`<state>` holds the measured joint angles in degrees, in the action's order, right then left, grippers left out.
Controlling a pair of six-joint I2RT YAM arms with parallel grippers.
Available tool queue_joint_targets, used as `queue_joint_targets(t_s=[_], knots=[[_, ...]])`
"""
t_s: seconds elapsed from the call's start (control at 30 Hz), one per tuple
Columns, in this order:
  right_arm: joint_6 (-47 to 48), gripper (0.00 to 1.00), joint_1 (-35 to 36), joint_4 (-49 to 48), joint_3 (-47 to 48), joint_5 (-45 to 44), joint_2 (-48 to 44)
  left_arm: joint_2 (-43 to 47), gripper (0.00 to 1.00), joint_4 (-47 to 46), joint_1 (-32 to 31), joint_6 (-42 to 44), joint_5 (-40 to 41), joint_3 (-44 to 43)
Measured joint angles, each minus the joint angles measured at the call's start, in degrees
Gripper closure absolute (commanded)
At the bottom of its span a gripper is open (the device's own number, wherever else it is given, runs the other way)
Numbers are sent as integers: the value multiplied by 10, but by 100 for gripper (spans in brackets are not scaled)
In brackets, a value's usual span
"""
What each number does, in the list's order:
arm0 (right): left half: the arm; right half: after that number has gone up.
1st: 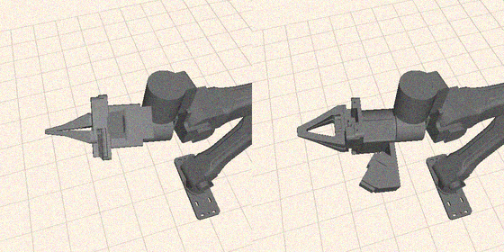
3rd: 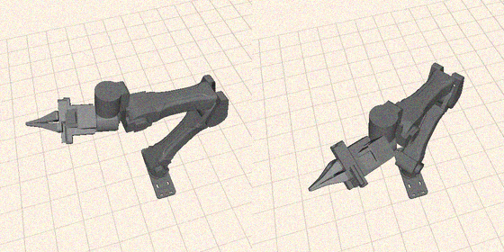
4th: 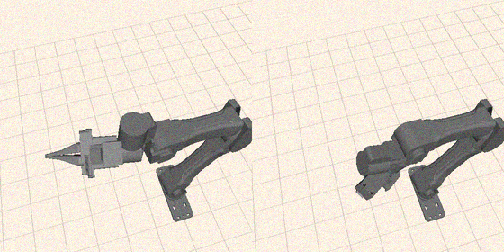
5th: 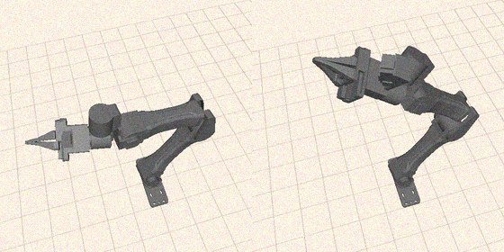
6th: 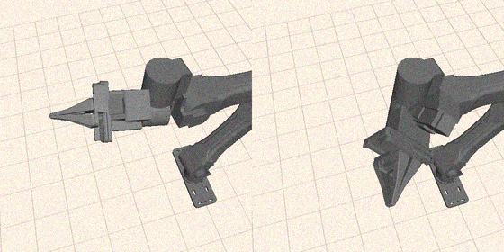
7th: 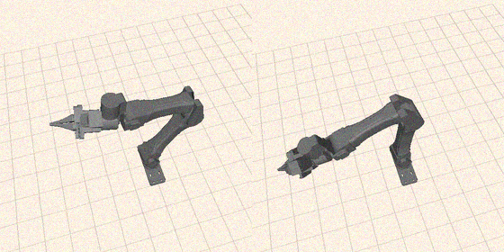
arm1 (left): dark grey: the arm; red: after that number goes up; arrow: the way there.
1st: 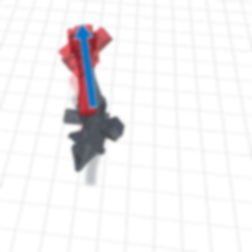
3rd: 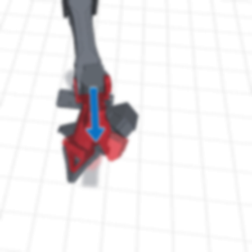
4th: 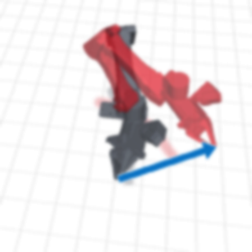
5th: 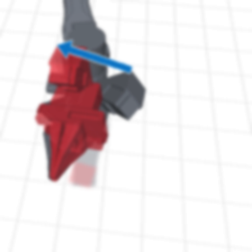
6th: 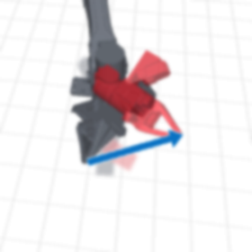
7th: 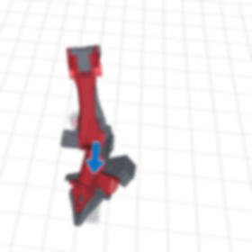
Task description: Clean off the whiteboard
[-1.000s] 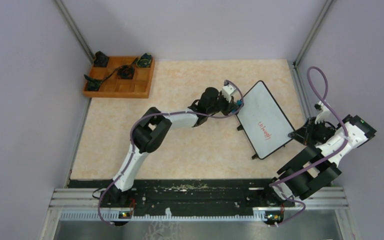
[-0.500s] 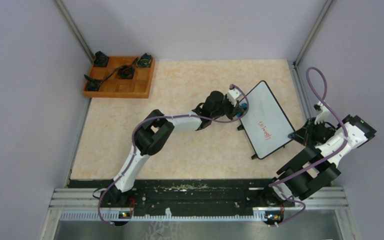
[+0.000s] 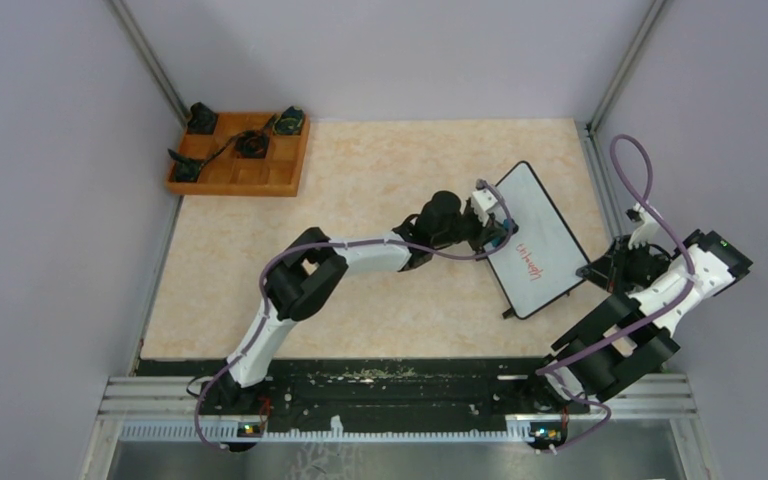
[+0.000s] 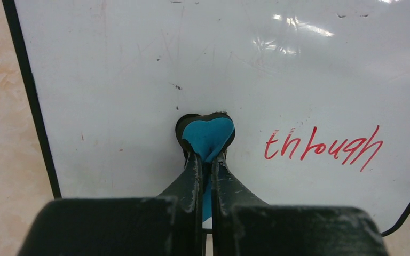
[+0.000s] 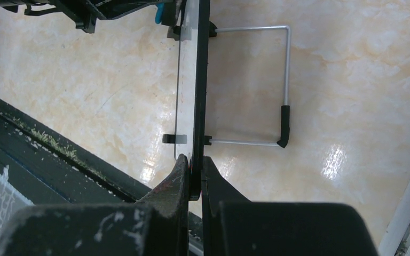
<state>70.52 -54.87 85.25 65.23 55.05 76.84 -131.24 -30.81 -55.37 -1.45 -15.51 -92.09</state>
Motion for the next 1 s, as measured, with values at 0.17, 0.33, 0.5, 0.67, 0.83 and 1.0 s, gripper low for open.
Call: queue_joint_targets(t_s=[0.17, 0.33, 0.5, 0.67, 0.83, 1.0], knots=[[0, 100, 0, -3, -5, -5, -15, 3, 99, 0, -6, 0, -5, 0], [0, 100, 0, -5, -11, -10, -35, 7, 99, 0, -11, 0, -4, 3], [0, 100, 0, -6, -11, -10, -35, 12, 99, -2, -26, -2, -5, 7], [-1, 100, 0, -11, -11, -12, -32, 13, 99, -9, -43, -3, -4, 11], [-1, 100, 0, -14, -10, -14, -31, 14, 99, -10, -52, -7, -4, 12], [-1, 100, 0, -16, -10, -14, -27, 15, 99, -11, -63, -14, -4, 12]])
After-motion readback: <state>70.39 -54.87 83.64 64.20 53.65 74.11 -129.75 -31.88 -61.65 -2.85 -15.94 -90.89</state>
